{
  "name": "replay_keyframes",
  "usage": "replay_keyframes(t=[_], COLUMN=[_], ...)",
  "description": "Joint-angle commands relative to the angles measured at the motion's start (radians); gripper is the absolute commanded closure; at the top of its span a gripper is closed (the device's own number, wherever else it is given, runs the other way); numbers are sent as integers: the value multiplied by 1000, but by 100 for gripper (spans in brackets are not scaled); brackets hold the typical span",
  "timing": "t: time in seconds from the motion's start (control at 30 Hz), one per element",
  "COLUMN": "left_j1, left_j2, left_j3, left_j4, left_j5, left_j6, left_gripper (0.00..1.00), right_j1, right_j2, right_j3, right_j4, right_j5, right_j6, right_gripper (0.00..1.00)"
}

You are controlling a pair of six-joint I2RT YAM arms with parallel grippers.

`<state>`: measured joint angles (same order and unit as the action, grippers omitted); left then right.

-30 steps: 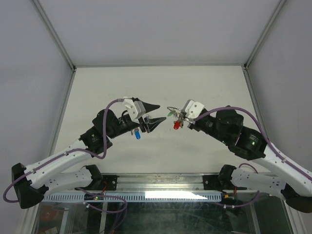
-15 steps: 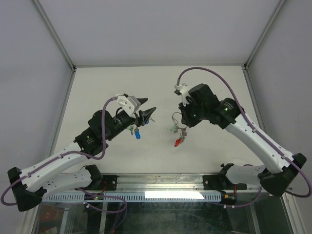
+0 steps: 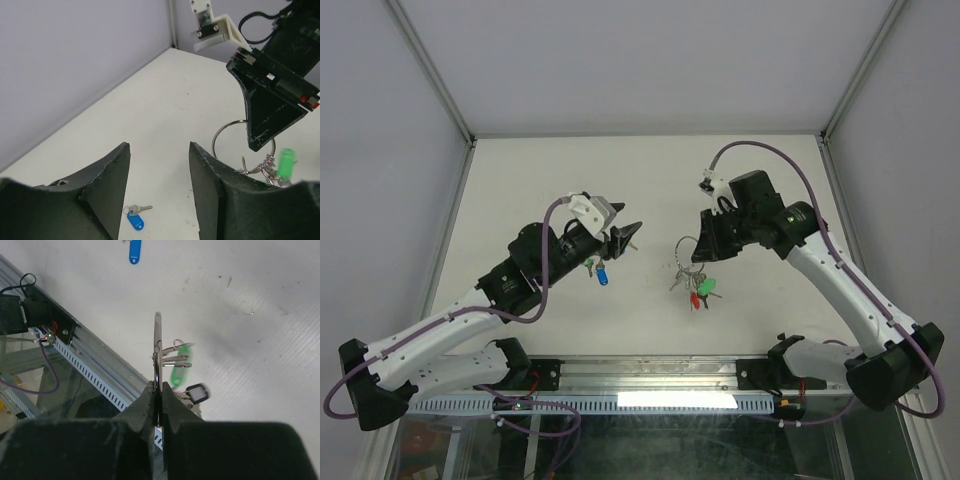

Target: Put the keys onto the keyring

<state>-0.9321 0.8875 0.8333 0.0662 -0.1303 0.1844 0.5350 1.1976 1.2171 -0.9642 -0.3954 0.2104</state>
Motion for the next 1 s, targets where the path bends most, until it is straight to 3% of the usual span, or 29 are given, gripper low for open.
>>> replay_keyframes(t=[0.0,0.27,0.67,0.97], left_j1=[4,4,4,3], left_j2=[41,122,193,260], left_j3=[63,128,206,273], left_j4=[-12,-59,-105,-207], left_j5=[126,363,583,638], left_j6=[37,140,173,232], left_gripper=[50,49,50,59], right_j1=[26,41,82,148], right_j2=[-82,-197,-233,-219], right_j3=[22,34,49,89], right_j4=[81,135,188,189], right_j5=[-86,-141,-170,-176], right_j6=[-65,-278,-356,-434], right_gripper=[100,100,100,100])
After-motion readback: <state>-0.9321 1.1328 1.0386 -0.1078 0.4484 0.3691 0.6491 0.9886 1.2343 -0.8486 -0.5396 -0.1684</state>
